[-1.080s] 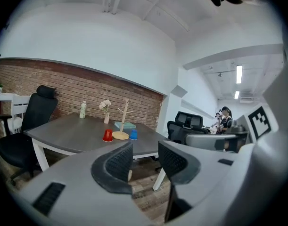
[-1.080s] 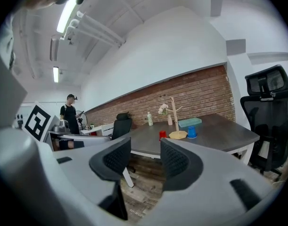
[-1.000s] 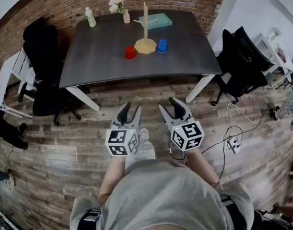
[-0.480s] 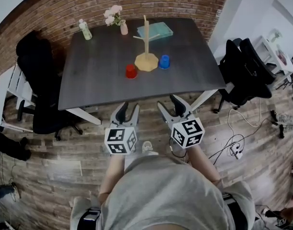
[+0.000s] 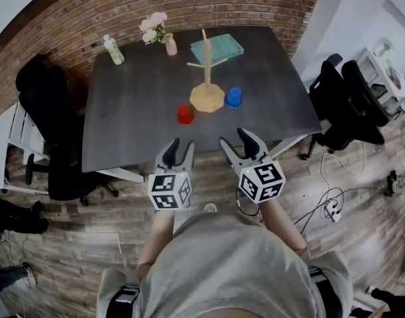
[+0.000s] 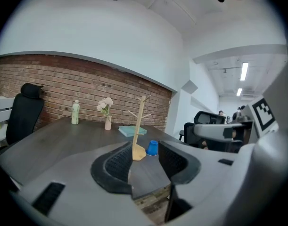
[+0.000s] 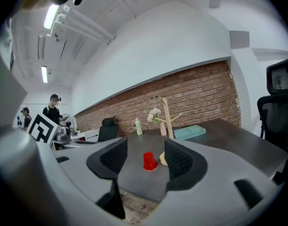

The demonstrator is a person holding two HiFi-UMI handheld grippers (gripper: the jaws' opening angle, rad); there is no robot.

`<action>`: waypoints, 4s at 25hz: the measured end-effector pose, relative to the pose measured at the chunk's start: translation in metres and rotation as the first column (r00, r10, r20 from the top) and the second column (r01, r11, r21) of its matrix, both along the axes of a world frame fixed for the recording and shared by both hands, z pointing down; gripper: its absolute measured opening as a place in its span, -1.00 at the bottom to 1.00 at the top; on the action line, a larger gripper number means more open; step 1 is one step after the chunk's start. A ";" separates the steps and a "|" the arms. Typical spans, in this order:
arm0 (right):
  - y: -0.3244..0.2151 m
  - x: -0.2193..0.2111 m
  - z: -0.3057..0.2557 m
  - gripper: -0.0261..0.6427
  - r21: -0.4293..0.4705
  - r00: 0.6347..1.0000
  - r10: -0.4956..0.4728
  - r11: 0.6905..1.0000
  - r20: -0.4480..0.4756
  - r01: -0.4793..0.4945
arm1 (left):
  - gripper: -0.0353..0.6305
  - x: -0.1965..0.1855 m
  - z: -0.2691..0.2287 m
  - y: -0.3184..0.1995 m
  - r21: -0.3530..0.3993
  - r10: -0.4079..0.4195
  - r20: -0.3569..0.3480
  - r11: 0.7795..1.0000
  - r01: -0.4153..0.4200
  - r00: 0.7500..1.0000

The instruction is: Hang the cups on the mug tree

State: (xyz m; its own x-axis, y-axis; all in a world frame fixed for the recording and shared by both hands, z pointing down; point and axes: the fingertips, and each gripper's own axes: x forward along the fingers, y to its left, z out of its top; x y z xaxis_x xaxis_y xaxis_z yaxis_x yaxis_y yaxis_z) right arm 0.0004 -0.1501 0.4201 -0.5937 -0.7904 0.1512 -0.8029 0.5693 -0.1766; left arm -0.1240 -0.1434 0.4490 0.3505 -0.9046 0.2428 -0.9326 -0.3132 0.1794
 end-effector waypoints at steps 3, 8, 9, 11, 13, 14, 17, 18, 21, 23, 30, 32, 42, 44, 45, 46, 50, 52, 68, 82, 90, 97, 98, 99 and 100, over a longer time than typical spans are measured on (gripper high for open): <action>-0.017 -0.005 0.004 -0.21 -0.004 1.000 0.010 1.000 0.000 -0.010 | -0.39 -0.006 0.007 -0.019 -0.008 0.005 0.013 1.000 -0.005 1.000; -0.039 -0.009 0.011 -0.20 -0.002 1.000 0.026 1.000 -0.015 -0.026 | -0.34 -0.014 0.022 -0.045 -0.025 0.003 0.014 1.000 -0.003 1.000; -0.041 -0.009 0.013 -0.20 -0.004 0.999 0.028 1.000 -0.018 -0.028 | -0.33 -0.015 0.025 -0.050 -0.028 0.002 0.015 1.000 -0.002 1.000; -0.046 -0.008 0.017 -0.20 -0.016 0.999 0.032 0.999 -0.021 -0.032 | -0.31 -0.017 0.032 -0.059 -0.034 -0.002 0.020 0.999 0.003 1.000; -0.050 -0.009 0.022 -0.20 -0.030 0.999 0.031 0.999 -0.025 -0.032 | -0.30 -0.019 0.039 -0.069 -0.045 -0.007 0.022 0.999 0.008 1.000; -0.051 -0.009 0.025 -0.20 -0.037 0.999 0.030 0.999 -0.028 -0.031 | -0.29 -0.021 0.043 -0.073 -0.052 -0.010 0.021 0.999 0.011 1.000; -0.056 -0.010 0.031 -0.20 -0.051 0.999 0.028 0.998 -0.034 -0.030 | -0.28 -0.024 0.058 -0.086 -0.077 -0.022 0.021 0.997 0.023 1.000; -0.058 -0.011 0.032 -0.20 -0.053 0.999 0.028 0.998 -0.034 -0.030 | -0.28 -0.025 0.063 -0.090 -0.085 -0.026 0.023 0.996 0.028 0.999; -0.066 -0.010 0.036 -0.20 -0.061 0.999 0.023 0.998 -0.037 -0.025 | -0.27 -0.026 0.078 -0.104 -0.103 -0.034 0.029 0.994 0.037 0.999; -0.072 -0.007 0.040 -0.20 -0.067 0.999 0.018 0.998 -0.040 -0.021 | -0.27 -0.025 0.087 -0.112 -0.113 -0.038 0.032 0.993 0.041 0.999; -0.097 -0.002 0.056 -0.21 -0.095 0.999 -0.007 0.996 -0.038 0.004 | -0.23 -0.027 0.123 -0.140 -0.175 -0.056 0.050 0.982 0.064 0.997; -0.105 -0.002 0.059 -0.21 -0.101 0.999 -0.018 0.995 -0.037 0.014 | -0.19 -0.026 0.134 -0.149 -0.201 -0.056 0.059 0.977 0.067 0.997; -0.138 -0.006 0.075 -0.21 -0.133 0.998 -0.046 0.990 -0.036 0.041 | -0.13 -0.030 0.172 -0.176 -0.279 -0.065 0.098 0.956 0.090 0.993; -0.141 -0.006 0.077 -0.21 -0.138 0.998 -0.048 0.990 -0.038 0.043 | -0.13 -0.029 0.176 -0.180 -0.286 -0.062 0.105 0.954 0.090 0.993; -0.142 -0.005 0.078 -0.21 -0.140 0.998 -0.049 0.989 -0.039 0.043 | -0.13 -0.028 0.177 -0.181 -0.288 -0.062 0.109 0.953 0.092 0.992; -0.143 -0.005 0.078 -0.21 -0.143 0.998 -0.048 0.989 -0.039 0.042 | -0.14 -0.028 0.178 -0.183 -0.289 -0.065 0.113 0.953 0.096 0.991; -0.146 -0.002 0.081 -0.21 -0.147 0.998 -0.043 0.988 -0.036 0.037 | -0.15 -0.030 0.182 -0.186 -0.290 -0.077 0.125 0.951 0.111 0.989; -0.146 -0.001 0.082 -0.21 -0.148 0.999 -0.041 0.988 -0.033 0.036 | -0.17 -0.029 0.181 -0.187 -0.285 -0.073 0.126 0.953 0.106 0.989; -0.132 0.000 0.067 -0.21 -0.119 0.999 -0.035 0.992 -0.020 0.032 | -0.22 -0.028 0.127 -0.183 -0.198 -0.073 0.072 0.976 0.086 0.995; -0.114 -0.001 0.049 -0.21 -0.075 0.999 -0.029 0.997 -0.017 0.027 | -0.22 -0.027 0.054 -0.184 -0.093 -0.056 0.027 0.994 0.058 0.998; -0.105 -0.004 0.041 -0.21 -0.056 0.999 -0.032 0.998 -0.019 0.031 | -0.22 -0.029 0.007 -0.190 -0.010 -0.052 0.011 0.999 0.052 0.999; -0.100 -0.003 0.038 -0.21 -0.047 1.000 -0.023 0.999 -0.017 0.022 | -0.22 -0.028 -0.030 -0.196 0.060 -0.040 0.010 0.997 0.039 0.999; -0.099 -0.003 0.037 -0.21 -0.046 1.000 -0.022 0.999 -0.017 0.021 | -0.22 -0.028 -0.034 -0.197 0.068 -0.038 0.010 0.997 0.037 0.999; -0.099 -0.002 0.037 -0.21 -0.045 1.000 -0.021 0.999 -0.017 0.020 | -0.22 -0.028 -0.038 -0.198 0.076 -0.035 0.010 0.997 0.035 0.999; -0.098 -0.002 0.037 -0.21 -0.045 1.000 -0.020 0.999 -0.017 0.020 | -0.22 -0.027 -0.042 -0.199 0.083 -0.034 0.011 0.996 0.033 0.999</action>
State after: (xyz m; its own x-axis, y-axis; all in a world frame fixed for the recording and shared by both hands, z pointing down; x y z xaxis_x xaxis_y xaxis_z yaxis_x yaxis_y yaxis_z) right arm -0.0018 -0.2485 0.4570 -0.6063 -0.7706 0.1964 -0.7946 0.5770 -0.1887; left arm -0.1515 -0.3420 0.4072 0.3174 -0.9328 0.1707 -0.9447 -0.2954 0.1423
